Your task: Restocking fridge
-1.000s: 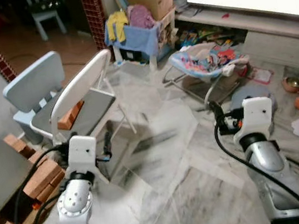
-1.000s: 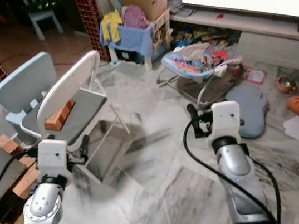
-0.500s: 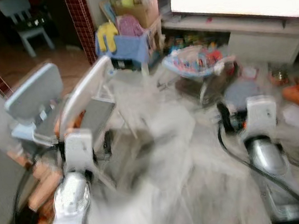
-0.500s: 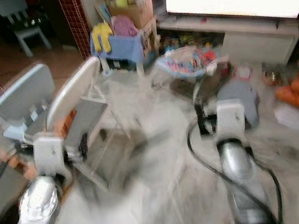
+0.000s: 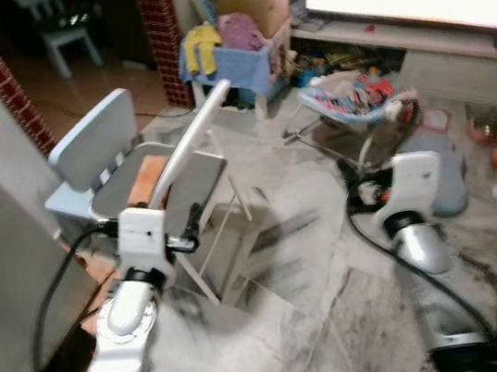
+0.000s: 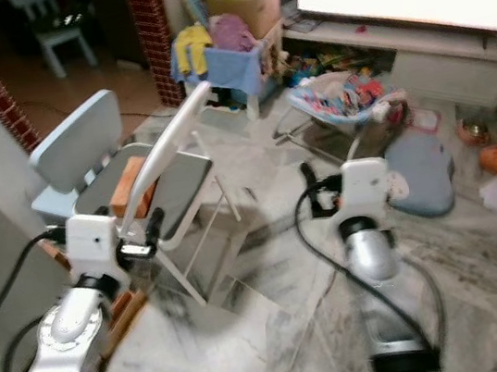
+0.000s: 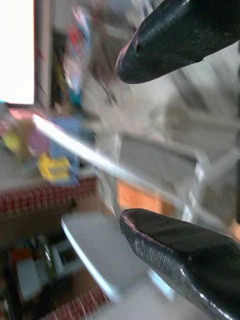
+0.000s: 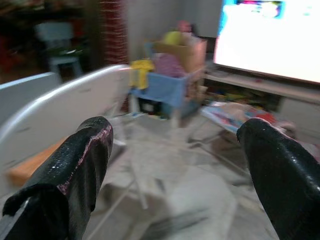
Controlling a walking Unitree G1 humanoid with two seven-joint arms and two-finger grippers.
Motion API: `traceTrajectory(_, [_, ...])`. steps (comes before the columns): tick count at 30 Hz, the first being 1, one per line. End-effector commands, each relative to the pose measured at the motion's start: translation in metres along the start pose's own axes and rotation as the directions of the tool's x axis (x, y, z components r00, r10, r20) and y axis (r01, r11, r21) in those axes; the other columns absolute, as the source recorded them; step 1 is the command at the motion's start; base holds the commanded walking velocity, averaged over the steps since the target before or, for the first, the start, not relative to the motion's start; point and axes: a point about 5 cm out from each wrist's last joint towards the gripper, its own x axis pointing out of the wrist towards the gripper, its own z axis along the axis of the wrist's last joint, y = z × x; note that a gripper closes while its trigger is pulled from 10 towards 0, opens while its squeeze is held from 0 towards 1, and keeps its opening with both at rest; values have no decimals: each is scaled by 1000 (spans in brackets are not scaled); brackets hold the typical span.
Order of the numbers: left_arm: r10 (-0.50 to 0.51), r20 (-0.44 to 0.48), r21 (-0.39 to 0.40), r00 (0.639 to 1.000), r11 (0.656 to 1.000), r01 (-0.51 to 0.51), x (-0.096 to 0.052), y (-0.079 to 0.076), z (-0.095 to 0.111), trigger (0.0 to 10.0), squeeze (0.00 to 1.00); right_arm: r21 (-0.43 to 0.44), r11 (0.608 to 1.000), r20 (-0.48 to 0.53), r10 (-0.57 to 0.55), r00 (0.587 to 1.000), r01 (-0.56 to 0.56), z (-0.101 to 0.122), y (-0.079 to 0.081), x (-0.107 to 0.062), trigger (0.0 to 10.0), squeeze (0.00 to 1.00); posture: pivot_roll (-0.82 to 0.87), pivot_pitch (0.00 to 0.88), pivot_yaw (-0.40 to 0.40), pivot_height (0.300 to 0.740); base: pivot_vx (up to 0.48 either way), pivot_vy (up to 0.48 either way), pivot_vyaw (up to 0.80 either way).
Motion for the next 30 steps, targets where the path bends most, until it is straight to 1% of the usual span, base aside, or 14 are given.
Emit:
traceTrajectory(1, [4,16,-16,1000,1000,-4,0,-5,4,10000,0,-25,999,-14,-26,1000,26,0,-14,-2,10000,0,87,0,-12,740,0,480,0])
traceTrajectory(2, [30,0,-19,1000,999,-30,-2,-3,1,10000,0,4,1000,-41,-14,999,14,-3,-16,-4,10000,0,85,0,-15,740,0,480,0])
traceTrajectory(4, [39,-17,-23,999,999,-39,-2,-2,-2,10000,0,6,1000,-42,-27,999,28,-4,-20,-5,10000,0,85,0,-18,740,0,480,0])
traceTrajectory(6, [35,-14,-59,999,998,-36,-3,-2,-2,10000,0,10,999,-45,-41,998,41,-4,-25,-5,10000,0,90,0,-27,740,0,0,0])
traceTrajectory(7, [42,-8,-42,999,998,-42,-3,-1,-1,10000,0,23,999,-58,-44,997,46,-6,-29,-6,10000,0,106,0,-42,740,0,0,0])
traceTrajectory(9, [53,-3,-38,999,998,-53,-3,-1,0,10000,0,20,999,-65,-44,997,45,-9,-30,-5,10000,0,115,0,-46,740,0,0,0])
traceTrajectory(10, [63,-2,-59,998,996,-63,-3,0,-1,10000,0,20,999,-65,-48,997,49,-11,-30,-5,10000,0,116,0,-49,740,0,0,0])
traceTrajectory(11, [63,-2,-59,998,996,-63,-3,0,-1,10000,0,20,999,-65,-48,997,49,-11,-30,-5,10000,0,116,0,-49,740,0,0,0])
traceTrajectory(13, [77,-5,-65,997,995,-78,-3,1,-2,10000,0,40,998,-60,-53,997,55,-9,-28,-2,10000,0,113,0,-52,740,0,0,538])
traceTrajectory(16, [92,-21,-69,996,993,-93,-1,0,-4,10000,0,39,999,-31,-26,999,27,-2,-22,2,10000,0,116,0,-54,740,0,0,800])
traceTrajectory(19, [74,-20,-44,997,996,-75,2,-4,-3,10000,0,58,998,-28,-13,1000,15,0,-19,4,10000,0,117,0,-56,740,0,0,800])
traceTrajectory(21, [48,-15,-3,999,999,-48,5,-8,-2,10000,0,56,998,-29,-12,1000,13,-1,-19,6,10000,0,123,0,-58,740,-127,317,800])
traceTrajectory(27, [17,-30,-2,999,1000,-17,3,-11,-6,10000,0,51,999,-34,-13,999,14,-4,-17,9,10000,0,126,0,-59,740,-243,415,800])
traceTrajectory(30, [-9,-33,17,999,1000,9,2,-13,-7,10000,0,50,999,-32,-10,999,12,-3,-16,11,10000,0,131,0,-60,740,-256,410,800])
